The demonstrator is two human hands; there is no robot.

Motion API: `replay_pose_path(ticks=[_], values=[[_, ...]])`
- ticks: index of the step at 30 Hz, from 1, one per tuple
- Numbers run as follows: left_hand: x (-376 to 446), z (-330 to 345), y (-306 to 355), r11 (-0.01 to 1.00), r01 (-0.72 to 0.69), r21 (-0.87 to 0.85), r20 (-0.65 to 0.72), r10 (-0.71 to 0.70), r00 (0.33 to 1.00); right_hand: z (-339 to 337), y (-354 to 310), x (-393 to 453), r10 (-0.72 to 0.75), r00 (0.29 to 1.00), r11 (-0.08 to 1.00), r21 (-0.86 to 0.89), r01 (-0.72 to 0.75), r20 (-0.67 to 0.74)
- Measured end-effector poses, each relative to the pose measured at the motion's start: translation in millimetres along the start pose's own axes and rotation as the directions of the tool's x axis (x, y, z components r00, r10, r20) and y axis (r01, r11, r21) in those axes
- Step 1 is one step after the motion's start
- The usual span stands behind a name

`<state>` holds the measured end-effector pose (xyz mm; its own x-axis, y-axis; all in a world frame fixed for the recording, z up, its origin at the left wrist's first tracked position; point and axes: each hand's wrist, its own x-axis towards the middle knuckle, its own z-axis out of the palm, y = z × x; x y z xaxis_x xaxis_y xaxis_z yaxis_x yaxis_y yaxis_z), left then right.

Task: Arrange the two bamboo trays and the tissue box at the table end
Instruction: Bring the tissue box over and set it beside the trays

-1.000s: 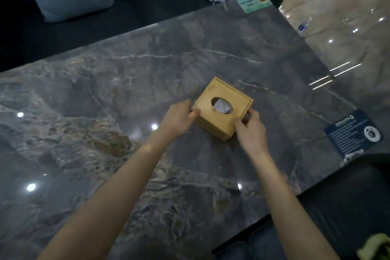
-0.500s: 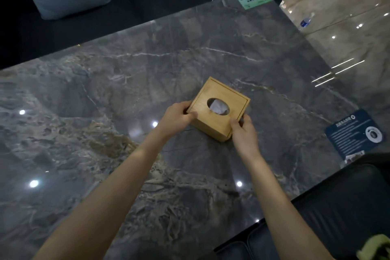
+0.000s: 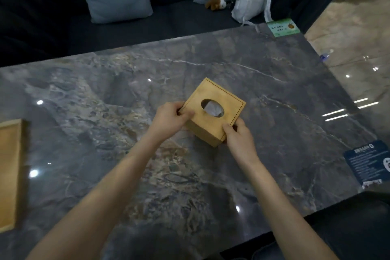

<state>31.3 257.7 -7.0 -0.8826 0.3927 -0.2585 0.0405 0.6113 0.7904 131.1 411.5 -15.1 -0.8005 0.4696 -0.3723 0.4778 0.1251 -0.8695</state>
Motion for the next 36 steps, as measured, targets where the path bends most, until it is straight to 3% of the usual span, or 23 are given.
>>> replay_pose_path(ticks=[11,17,25,31,36], values=[[-125,-149,-98,0.992,0.087,-0.094,-0.289,-0.111,0.951,155,-65,-81,-0.180,0.935,0.977,-0.054,0.206,0.306],[-216,-210,-165,0.971,0.161,-0.179,-0.398,-0.221,0.890,252,-73,-147,-0.164,0.864,0.979,-0.029,0.202,0.476],[-331,-253,-249,0.909,0.309,-0.281,-0.563,-0.416,0.714,359,-53,-250,-0.169,0.772,0.967,-0.049,0.250,0.613],[-404,-272,-306,0.828,0.349,-0.439,-0.535,-0.553,0.639,415,-35,-318,-0.140,0.686,0.966,-0.053,0.252,0.714],[-448,-279,-351,0.753,0.374,-0.541,-0.498,-0.645,0.579,453,-22,-359,-0.076,0.658,0.955,-0.135,0.264,0.749]])
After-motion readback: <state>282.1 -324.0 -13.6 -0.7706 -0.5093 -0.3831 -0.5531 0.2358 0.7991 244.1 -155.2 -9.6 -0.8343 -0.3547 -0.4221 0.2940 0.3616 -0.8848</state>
